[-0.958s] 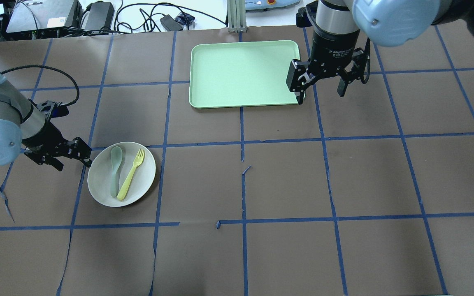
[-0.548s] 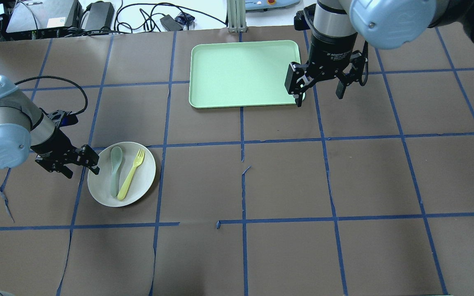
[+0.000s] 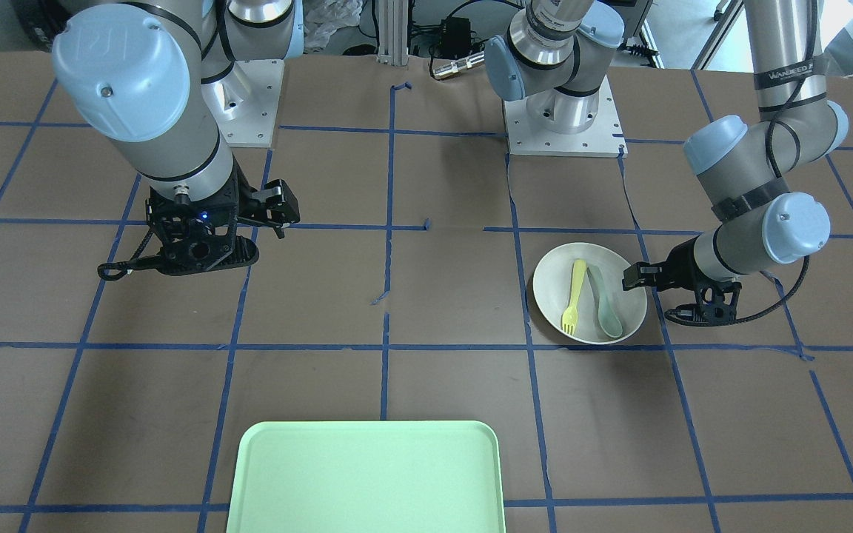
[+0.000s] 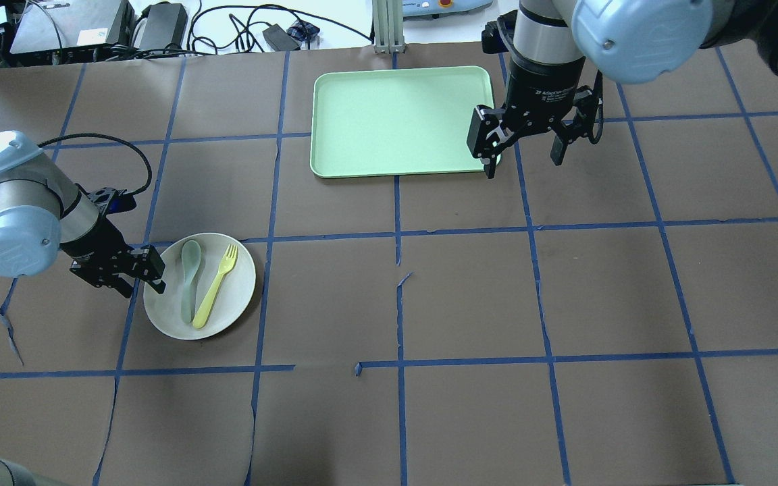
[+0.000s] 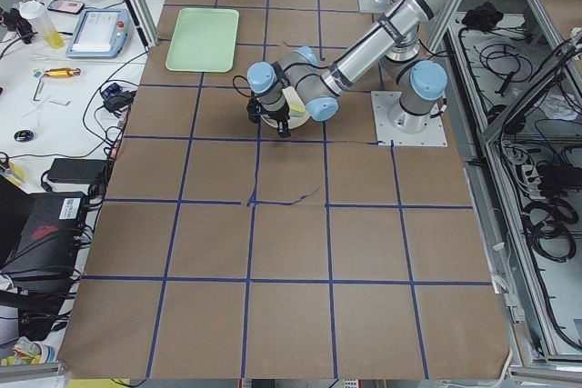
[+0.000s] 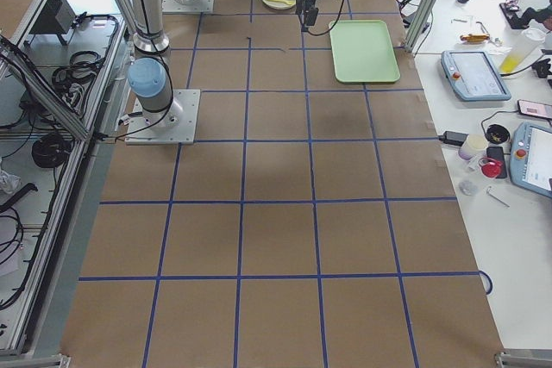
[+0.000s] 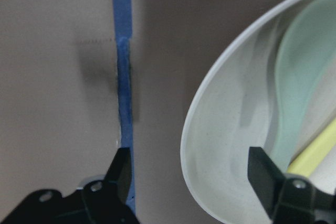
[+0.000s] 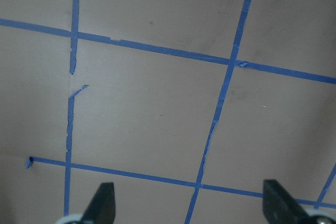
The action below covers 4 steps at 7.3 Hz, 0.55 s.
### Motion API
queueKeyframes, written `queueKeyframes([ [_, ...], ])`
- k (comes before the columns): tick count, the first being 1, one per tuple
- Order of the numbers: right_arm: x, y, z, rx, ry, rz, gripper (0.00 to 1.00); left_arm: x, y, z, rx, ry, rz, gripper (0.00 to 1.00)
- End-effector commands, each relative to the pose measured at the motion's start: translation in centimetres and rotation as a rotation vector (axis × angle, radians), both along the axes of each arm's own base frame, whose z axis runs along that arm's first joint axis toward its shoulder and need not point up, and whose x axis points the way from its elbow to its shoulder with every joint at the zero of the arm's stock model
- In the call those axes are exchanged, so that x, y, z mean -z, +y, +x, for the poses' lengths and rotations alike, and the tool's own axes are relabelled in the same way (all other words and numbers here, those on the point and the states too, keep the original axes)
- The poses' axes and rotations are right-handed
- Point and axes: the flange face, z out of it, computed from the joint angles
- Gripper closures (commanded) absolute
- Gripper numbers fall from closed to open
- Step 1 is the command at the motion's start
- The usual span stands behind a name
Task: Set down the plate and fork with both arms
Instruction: 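Close the left gripper on the white plate's rim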
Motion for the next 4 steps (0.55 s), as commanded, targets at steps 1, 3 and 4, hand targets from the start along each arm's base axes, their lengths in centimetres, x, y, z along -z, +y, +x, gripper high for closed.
queueKeyframes([
  [1, 0.14, 0.04, -0.01, 0.0, 0.0, 0.003, 0.0, 0.71, -0.04, -0.1, 0.0, 0.01, 0.011, 0.78],
  [3, 0.14, 0.04, -0.01, 0.0, 0.0, 0.003, 0.0, 0.81, -0.09, -0.06, 0.002, 0.009, 0.013, 0.92],
  [4, 0.07, 0.02, 0.0, 0.0, 0.0, 0.001, 0.0, 0.72, -0.26, 0.01, 0.0, 0.008, 0.011, 1.0],
])
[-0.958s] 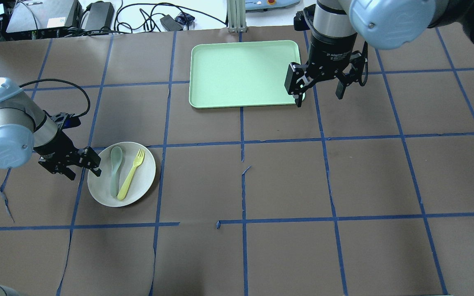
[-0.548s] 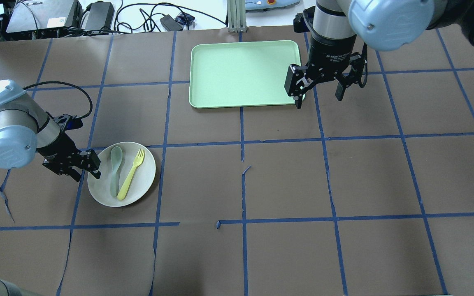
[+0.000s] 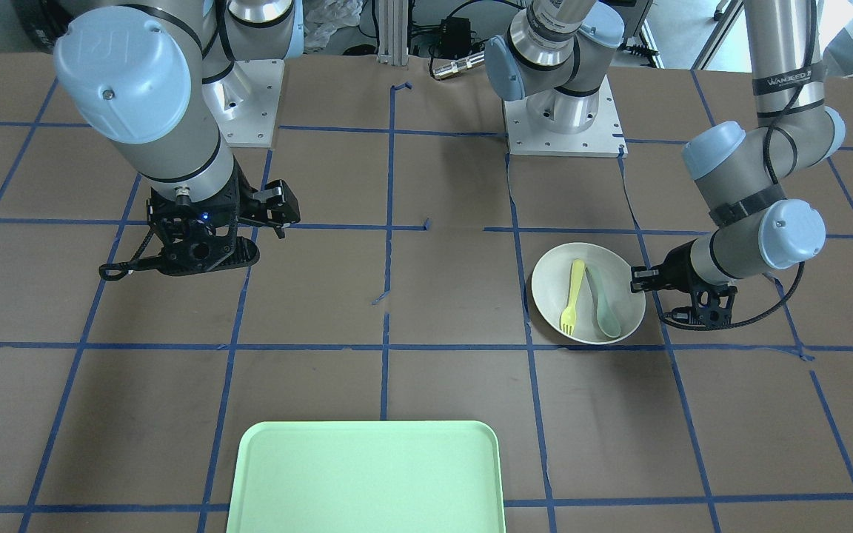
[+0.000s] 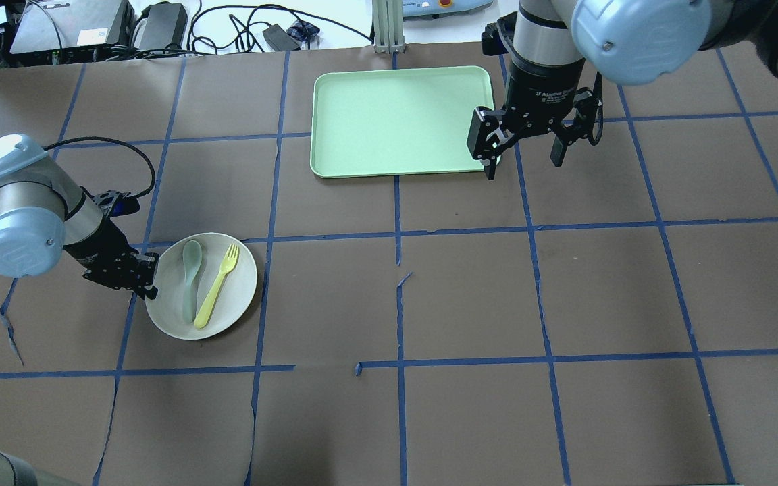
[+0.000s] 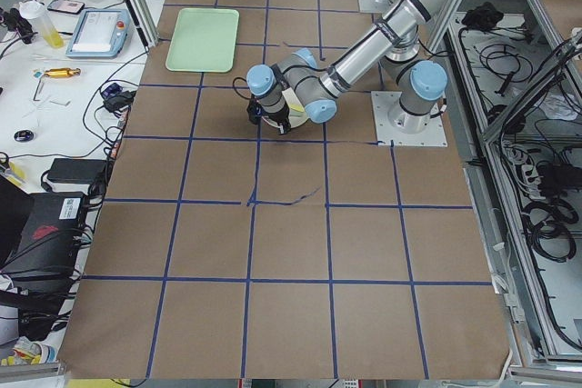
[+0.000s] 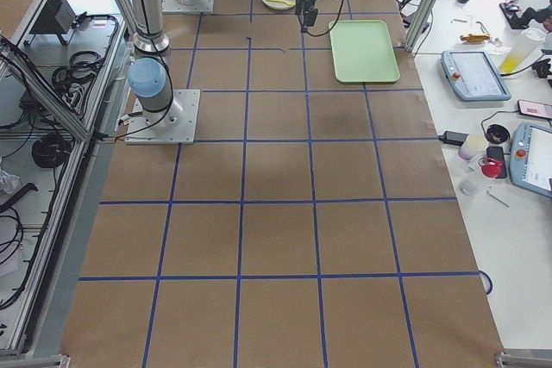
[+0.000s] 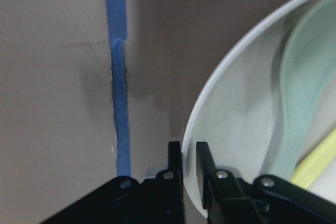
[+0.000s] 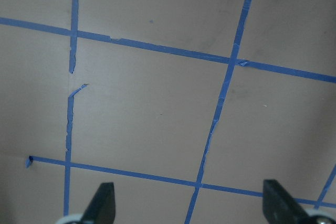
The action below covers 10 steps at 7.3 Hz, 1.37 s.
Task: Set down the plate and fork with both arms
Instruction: 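Close the left gripper on the white plate's rim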
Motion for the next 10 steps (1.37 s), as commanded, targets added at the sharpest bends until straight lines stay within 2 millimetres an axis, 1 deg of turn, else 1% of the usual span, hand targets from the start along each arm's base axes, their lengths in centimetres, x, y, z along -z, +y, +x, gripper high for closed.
queueKeyframes([
  [1, 0.0, 0.0, 0.0, 0.0, 0.0, 0.0, 0.0, -0.3, -0.4, 0.2, 0.0, -0.007, -0.009, 1.0],
  [3, -0.1, 0.0, 0.0, 0.0, 0.001, -0.001, 0.0, -1.8, -1.6, 0.8, -0.007, -0.022, -0.046, 1.0],
  [4, 0.0, -0.1, 0.0, -0.012, -0.001, -0.001, 0.0, -2.7, -2.3, 0.7, -0.005, 0.002, -0.07, 1.0],
  [7, 0.0, -0.1, -0.1, -0.011, 0.0, -0.001, 0.0, -3.1, -2.6, 0.5, -0.014, 0.033, -0.086, 1.0],
  [8, 0.0, -0.1, -0.1, -0.011, 0.001, -0.001, 0.0, -3.6, -2.8, 0.6, -0.017, 0.041, -0.079, 1.0],
  [9, 0.0, -0.1, 0.0, -0.014, 0.0, -0.001, 0.0, -5.8, -3.8, 1.0, -0.017, 0.057, -0.044, 1.0],
  [10, 0.0, -0.1, 0.0, -0.014, 0.0, 0.0, 0.0, -8.8, -5.0, 1.7, -0.02, 0.069, -0.023, 1.0],
])
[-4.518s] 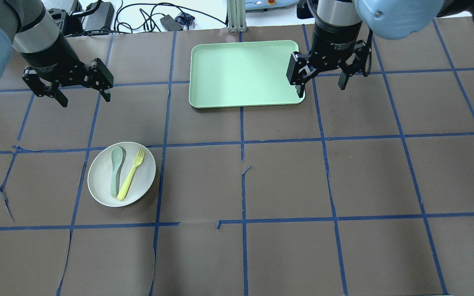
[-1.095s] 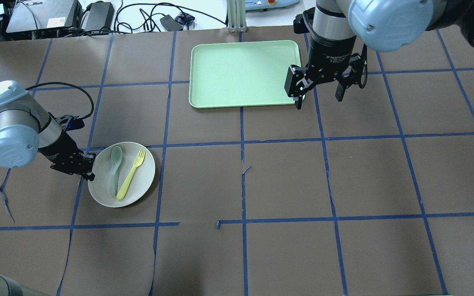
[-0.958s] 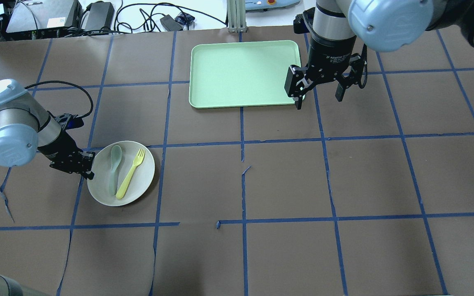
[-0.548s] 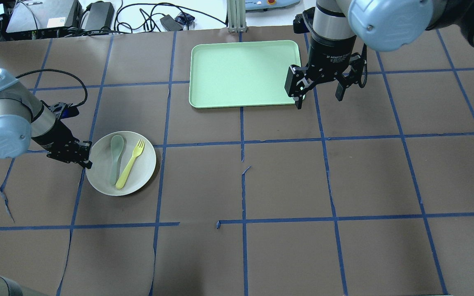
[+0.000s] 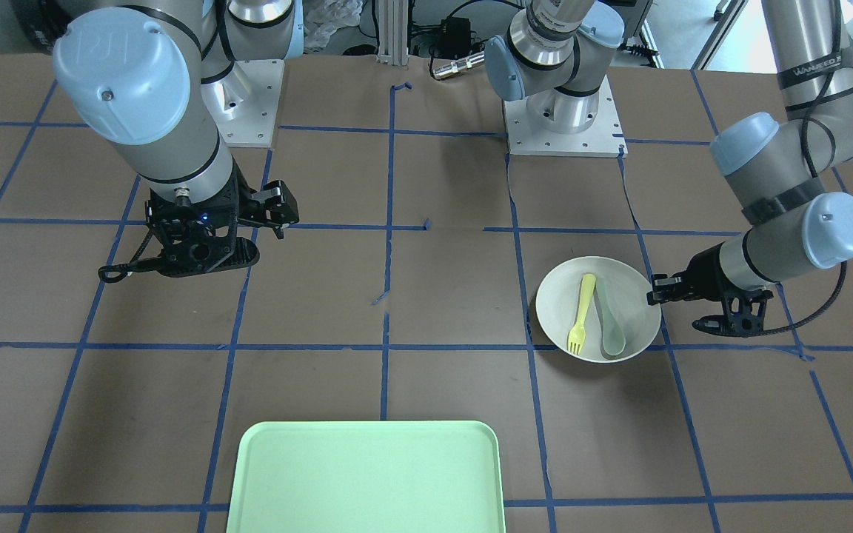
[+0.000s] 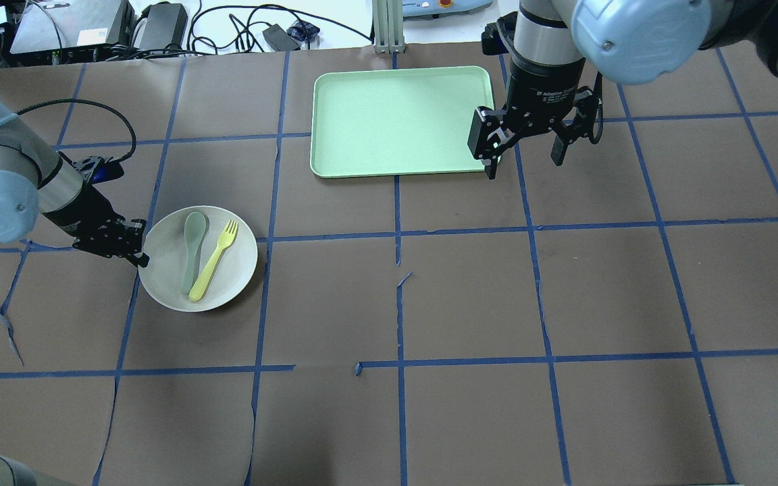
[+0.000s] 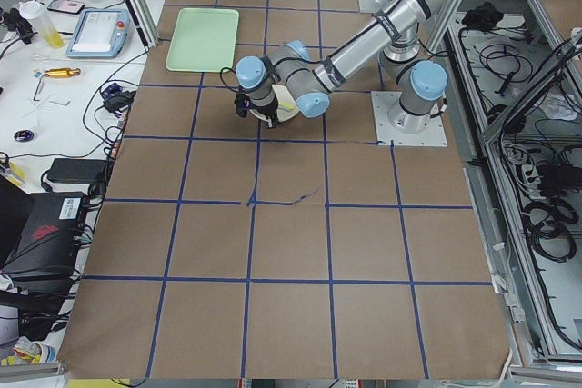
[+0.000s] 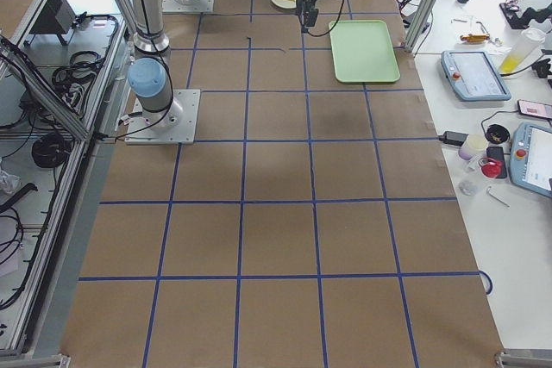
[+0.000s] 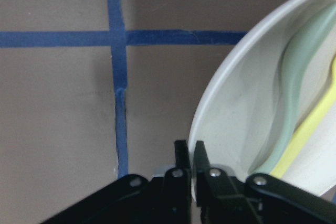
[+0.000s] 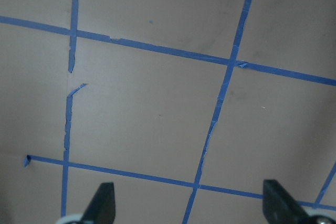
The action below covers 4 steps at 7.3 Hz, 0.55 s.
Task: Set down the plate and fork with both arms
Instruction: 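Carry the plate with the left gripper onto the green tray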
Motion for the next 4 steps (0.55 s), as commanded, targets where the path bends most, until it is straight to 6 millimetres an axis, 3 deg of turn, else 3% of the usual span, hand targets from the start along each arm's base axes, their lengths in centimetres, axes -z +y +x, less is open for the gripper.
queueKeyframes([
  [1, 0.0, 0.0, 0.0, 0.0, 0.0, 0.001, 0.0, -4.1, -1.8, 0.7, -0.003, 0.025, 0.034, 1.0],
  [3, 0.0, 0.0, 0.0, 0.003, 0.001, 0.0, 0.0, -3.9, -3.1, -2.2, -0.022, 0.094, 0.001, 1.0],
  [4, -0.2, 0.0, 0.0, 0.003, 0.0, -0.005, 0.0, -4.5, -4.1, -5.5, -0.051, 0.123, -0.017, 1.0],
])
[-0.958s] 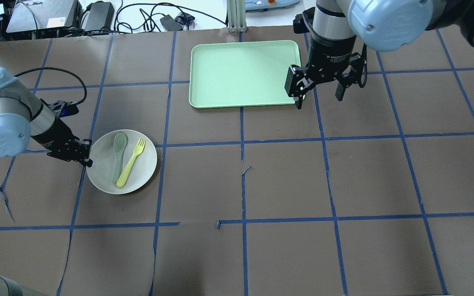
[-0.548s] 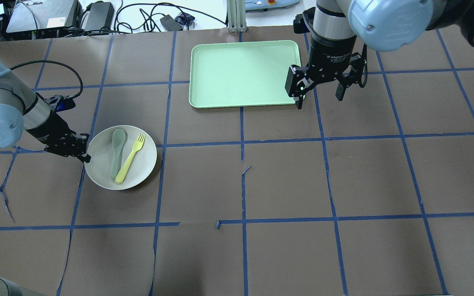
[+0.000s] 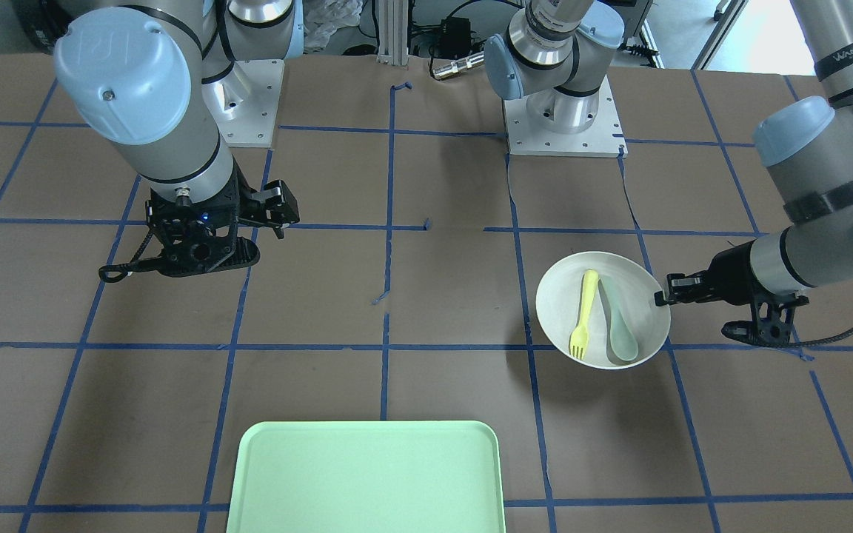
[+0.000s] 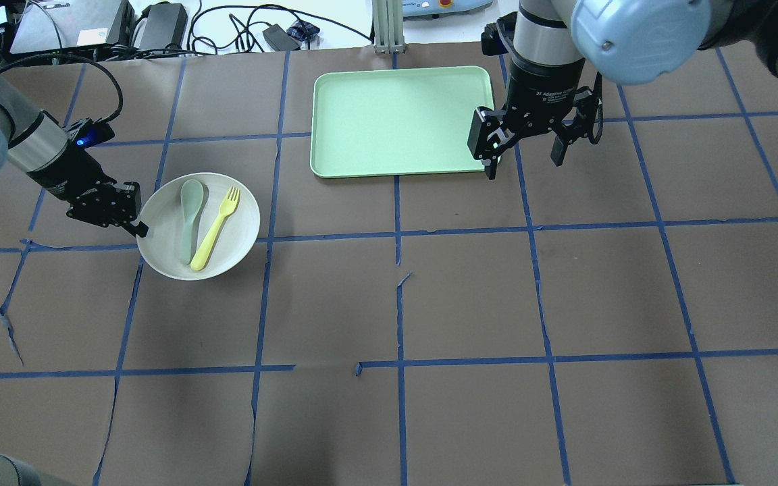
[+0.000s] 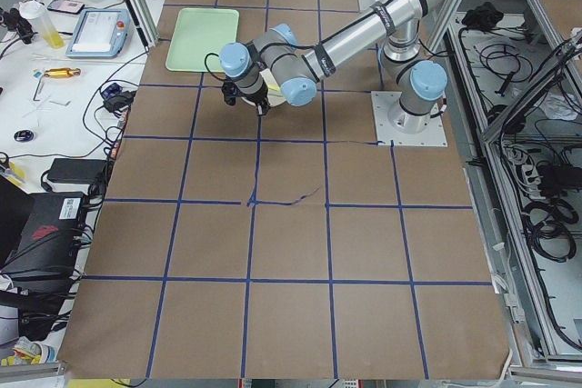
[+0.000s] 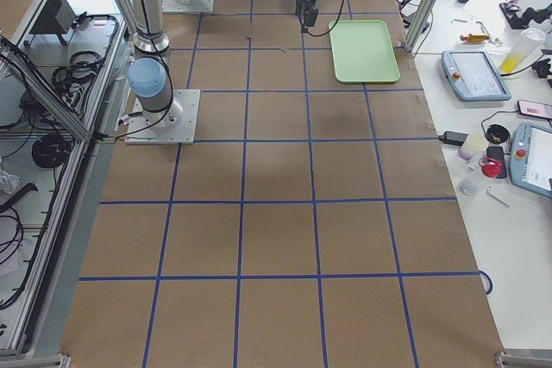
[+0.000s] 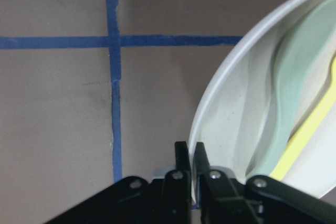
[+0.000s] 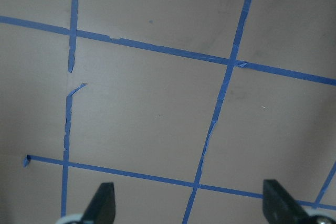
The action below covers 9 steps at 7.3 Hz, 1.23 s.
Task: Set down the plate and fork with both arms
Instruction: 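Carry the plate with the left gripper onto the green tray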
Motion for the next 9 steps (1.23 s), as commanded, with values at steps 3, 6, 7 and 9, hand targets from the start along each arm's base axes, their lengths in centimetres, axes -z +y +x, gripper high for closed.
queueKeyframes([
  [3, -0.1, 0.0, -0.1, 0.005, 0.003, -0.001, 0.0, 0.4, -4.9, -12.8, -0.129, 0.065, -0.099, 1.0],
  [6, -0.2, 0.4, 0.0, 0.005, 0.007, 0.011, 0.0, 1.2, -10.2, -19.5, -0.209, 0.029, -0.043, 1.0],
  [7, -0.3, 0.5, -0.1, 0.005, 0.007, 0.012, 0.0, 1.0, -12.3, -20.9, -0.257, 0.017, -0.012, 1.0],
  [9, -0.4, 0.6, 0.1, 0.004, 0.006, 0.011, 0.0, 2.2, -15.7, -23.6, -0.325, 0.01, 0.004, 1.0],
])
